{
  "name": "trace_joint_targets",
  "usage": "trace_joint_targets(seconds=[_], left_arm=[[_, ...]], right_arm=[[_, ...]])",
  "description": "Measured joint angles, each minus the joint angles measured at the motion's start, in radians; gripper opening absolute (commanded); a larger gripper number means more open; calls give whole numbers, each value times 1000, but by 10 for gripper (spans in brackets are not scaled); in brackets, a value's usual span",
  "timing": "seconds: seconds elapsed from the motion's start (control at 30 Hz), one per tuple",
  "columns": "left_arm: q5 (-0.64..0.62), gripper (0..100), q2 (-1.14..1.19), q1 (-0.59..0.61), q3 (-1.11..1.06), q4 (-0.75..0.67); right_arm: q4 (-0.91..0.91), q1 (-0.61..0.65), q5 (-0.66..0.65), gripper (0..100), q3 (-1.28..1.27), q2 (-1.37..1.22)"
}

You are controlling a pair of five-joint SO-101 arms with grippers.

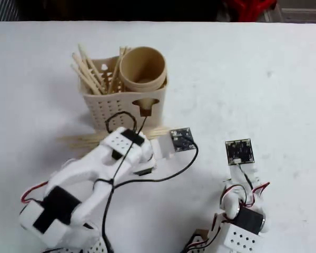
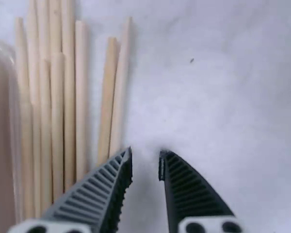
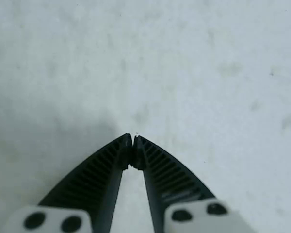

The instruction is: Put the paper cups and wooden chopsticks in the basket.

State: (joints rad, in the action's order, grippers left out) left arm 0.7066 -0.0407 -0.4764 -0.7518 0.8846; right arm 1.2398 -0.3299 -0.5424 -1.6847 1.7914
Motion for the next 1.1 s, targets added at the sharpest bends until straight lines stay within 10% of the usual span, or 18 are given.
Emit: trace_joint_targets(seconds=[1.1], left_arm=[[3, 27, 143, -54, 203, 178]], right_arm=[[0, 0, 0, 18, 0, 0]])
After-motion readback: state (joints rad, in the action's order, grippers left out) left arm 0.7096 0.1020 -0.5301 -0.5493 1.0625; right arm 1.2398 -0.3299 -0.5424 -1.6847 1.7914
